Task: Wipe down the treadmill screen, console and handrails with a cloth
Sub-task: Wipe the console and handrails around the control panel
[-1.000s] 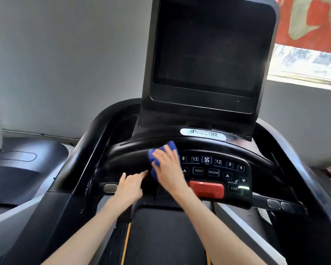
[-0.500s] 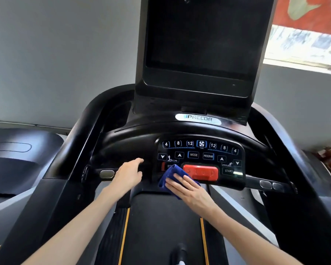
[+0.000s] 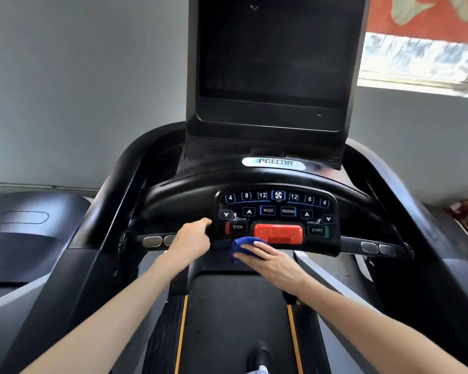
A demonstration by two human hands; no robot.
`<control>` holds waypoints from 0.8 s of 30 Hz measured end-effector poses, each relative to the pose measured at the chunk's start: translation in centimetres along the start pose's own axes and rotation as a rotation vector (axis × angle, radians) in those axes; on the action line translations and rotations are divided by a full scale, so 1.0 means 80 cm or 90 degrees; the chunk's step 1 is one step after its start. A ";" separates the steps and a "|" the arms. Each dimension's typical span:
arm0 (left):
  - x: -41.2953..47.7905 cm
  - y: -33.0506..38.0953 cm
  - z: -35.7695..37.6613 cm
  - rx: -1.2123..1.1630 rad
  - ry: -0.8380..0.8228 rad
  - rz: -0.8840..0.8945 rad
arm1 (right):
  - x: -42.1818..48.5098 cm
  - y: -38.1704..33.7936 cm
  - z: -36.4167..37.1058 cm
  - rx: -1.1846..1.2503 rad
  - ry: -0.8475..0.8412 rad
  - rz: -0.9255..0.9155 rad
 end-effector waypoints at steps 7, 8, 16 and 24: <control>-0.009 0.012 -0.002 -0.030 0.044 -0.001 | 0.002 -0.015 0.003 0.041 0.015 0.021; -0.008 0.017 -0.003 -0.026 0.066 -0.004 | 0.014 -0.025 0.004 0.052 0.000 0.019; -0.005 0.048 -0.006 0.032 0.148 0.001 | -0.037 0.003 0.008 0.041 0.055 0.067; -0.003 0.070 0.002 0.028 0.120 0.048 | -0.083 0.025 0.001 0.107 0.101 0.121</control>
Point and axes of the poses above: each hand's wrist, its own x-axis towards the middle knuckle, its own z-axis out of the palm, y = z × x, the point moved 2 cm from there along x, towards the middle knuckle, and after that the axes turned 12 degrees about x, right-handed, at the moved point
